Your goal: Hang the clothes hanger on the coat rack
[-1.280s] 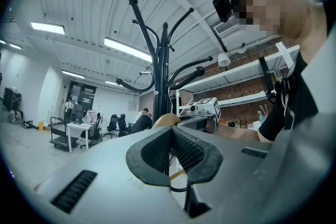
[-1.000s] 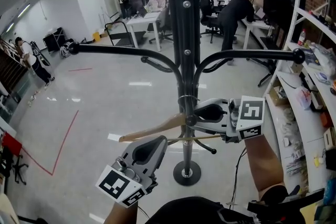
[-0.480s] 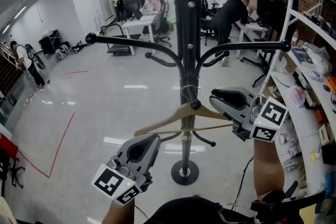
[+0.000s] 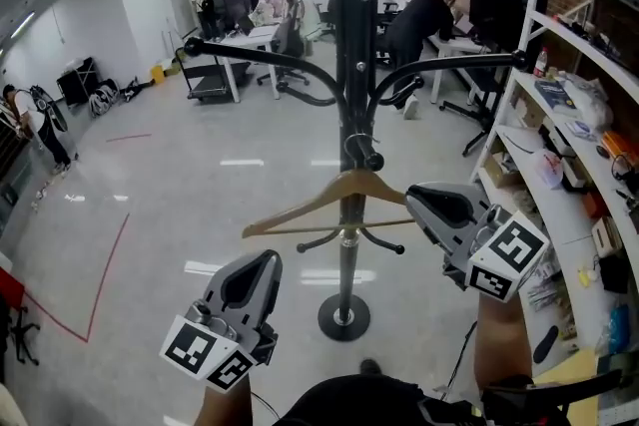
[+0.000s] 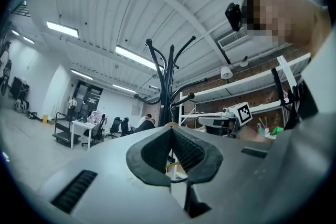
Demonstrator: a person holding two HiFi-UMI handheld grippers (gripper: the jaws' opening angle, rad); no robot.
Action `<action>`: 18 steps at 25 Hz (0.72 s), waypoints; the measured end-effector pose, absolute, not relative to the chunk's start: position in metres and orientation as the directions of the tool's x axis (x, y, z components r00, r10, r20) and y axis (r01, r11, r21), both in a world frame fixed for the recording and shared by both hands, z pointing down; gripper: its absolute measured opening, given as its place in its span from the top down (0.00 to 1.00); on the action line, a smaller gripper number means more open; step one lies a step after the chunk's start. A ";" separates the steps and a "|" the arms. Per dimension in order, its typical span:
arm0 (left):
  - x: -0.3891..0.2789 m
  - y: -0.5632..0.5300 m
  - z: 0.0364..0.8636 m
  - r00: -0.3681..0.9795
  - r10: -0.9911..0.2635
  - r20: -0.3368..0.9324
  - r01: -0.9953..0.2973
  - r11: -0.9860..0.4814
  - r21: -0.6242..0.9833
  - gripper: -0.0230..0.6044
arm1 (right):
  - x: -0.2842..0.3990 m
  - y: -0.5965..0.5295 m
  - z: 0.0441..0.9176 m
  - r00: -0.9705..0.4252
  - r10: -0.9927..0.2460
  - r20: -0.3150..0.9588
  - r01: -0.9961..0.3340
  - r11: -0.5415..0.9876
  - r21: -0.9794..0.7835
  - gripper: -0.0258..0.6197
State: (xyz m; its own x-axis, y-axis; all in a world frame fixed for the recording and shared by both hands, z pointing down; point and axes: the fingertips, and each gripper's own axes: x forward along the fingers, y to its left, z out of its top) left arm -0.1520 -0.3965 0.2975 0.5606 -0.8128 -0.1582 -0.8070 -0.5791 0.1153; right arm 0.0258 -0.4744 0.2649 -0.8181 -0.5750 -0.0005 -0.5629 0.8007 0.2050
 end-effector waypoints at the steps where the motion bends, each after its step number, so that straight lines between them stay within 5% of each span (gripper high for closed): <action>1: -0.154 -0.394 0.298 0.563 -0.811 -0.159 -0.806 -0.581 0.114 0.96 | 0.025 -0.470 0.269 -0.804 -0.595 0.008 -0.582 0.789 0.197 0.93; 18: -0.160 -0.341 0.343 0.641 -0.757 -0.128 -0.730 -0.653 0.202 0.96 | 0.032 -0.372 0.299 -0.650 -0.758 0.041 -0.753 0.651 0.098 0.95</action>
State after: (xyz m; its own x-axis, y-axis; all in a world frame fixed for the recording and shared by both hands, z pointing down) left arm -0.1599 -0.3411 0.3430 0.6409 -0.7569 -0.1278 -0.7304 -0.6525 0.2017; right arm 0.0321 -0.3720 0.2995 -0.6505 -0.7584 0.0408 -0.7529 0.6509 0.0976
